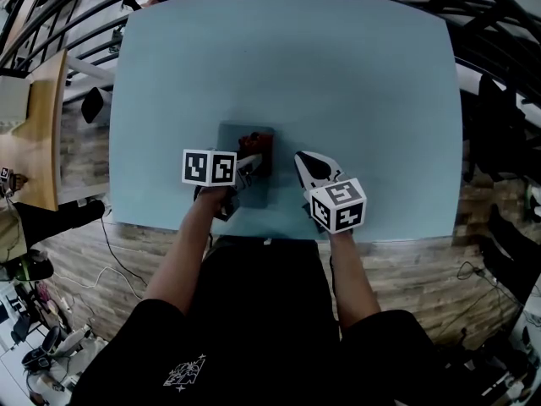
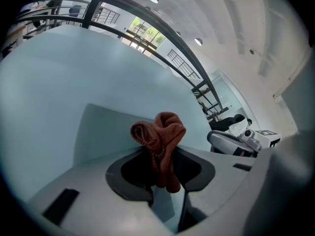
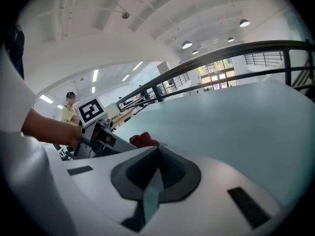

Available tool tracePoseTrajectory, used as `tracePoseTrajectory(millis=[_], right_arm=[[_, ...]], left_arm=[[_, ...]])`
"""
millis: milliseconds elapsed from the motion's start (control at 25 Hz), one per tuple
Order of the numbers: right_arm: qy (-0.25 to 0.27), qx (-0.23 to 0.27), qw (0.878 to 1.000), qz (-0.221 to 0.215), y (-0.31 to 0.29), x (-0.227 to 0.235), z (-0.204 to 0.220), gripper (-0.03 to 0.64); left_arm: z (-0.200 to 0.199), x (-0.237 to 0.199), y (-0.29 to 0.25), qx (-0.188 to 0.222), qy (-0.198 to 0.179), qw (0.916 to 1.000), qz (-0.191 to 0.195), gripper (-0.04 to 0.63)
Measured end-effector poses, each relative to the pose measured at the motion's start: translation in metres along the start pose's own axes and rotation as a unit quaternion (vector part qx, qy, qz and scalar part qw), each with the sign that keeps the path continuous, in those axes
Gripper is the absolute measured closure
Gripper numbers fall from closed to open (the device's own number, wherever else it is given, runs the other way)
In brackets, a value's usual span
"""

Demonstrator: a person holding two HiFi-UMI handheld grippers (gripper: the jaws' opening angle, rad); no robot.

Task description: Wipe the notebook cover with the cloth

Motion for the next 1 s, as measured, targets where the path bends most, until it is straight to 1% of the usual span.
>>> tracePoseTrajectory(millis=[520, 1000], right_arm=[[0.009, -0.01, 1.0, -0.026, -0.017, -0.014, -0.001, 0.615], [0.011, -0.008, 0.999, -0.045, -0.026, -0.021, -0.004, 0.615]], left_arm=[[-0.01, -0.031, 0.027, 0.012, -0.006, 0.9993, -0.036, 0.46], [-0.016, -0.053, 0.051, 0.022, -0.008, 0.997, -0.074, 0.46]])
Point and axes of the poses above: the fingertips, and each gripper's own axes: y backward along the fingers, x to its right, z out of its underside, the point moved 6 cm from there along y, backward along the fingers, and after that the axes turned 15 degrees about x, right-handed, at the moved point
